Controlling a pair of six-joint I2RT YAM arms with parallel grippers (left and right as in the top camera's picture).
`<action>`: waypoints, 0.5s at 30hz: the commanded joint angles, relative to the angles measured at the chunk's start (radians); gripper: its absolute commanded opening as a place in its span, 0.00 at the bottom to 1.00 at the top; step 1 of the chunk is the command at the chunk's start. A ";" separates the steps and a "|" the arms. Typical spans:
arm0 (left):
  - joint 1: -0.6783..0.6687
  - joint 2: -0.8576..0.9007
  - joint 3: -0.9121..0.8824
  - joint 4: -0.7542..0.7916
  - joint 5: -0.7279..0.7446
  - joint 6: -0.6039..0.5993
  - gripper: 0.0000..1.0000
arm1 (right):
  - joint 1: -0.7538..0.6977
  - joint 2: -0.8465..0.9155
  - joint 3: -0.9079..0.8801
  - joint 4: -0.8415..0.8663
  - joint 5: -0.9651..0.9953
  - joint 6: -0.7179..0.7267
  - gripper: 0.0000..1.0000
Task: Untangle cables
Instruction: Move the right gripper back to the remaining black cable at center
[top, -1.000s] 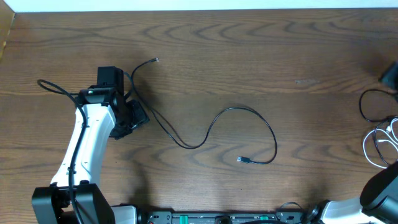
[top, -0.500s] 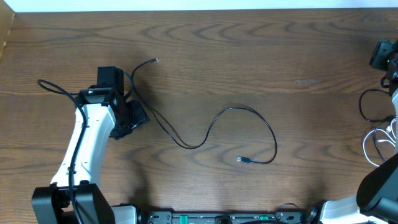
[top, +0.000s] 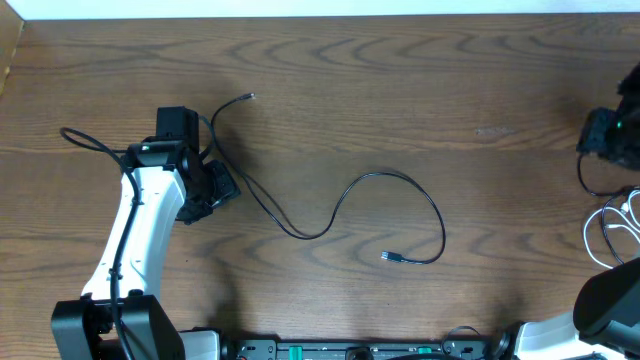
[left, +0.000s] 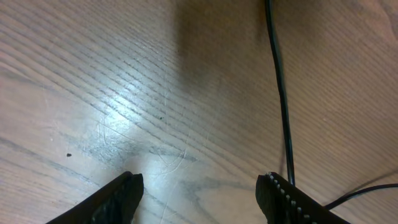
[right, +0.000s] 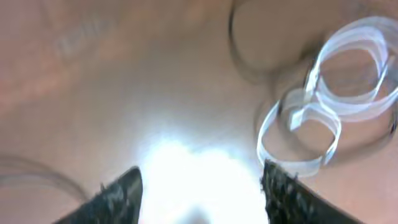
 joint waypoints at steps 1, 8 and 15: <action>0.002 0.000 0.003 -0.003 -0.002 0.005 0.64 | 0.008 -0.002 0.013 -0.157 -0.024 0.081 0.58; 0.002 0.000 0.003 -0.004 -0.002 0.006 0.64 | 0.008 -0.009 0.013 -0.231 -0.029 0.086 0.52; 0.002 0.000 0.003 -0.004 -0.002 0.006 0.64 | 0.017 -0.033 0.013 -0.242 -0.049 0.085 0.52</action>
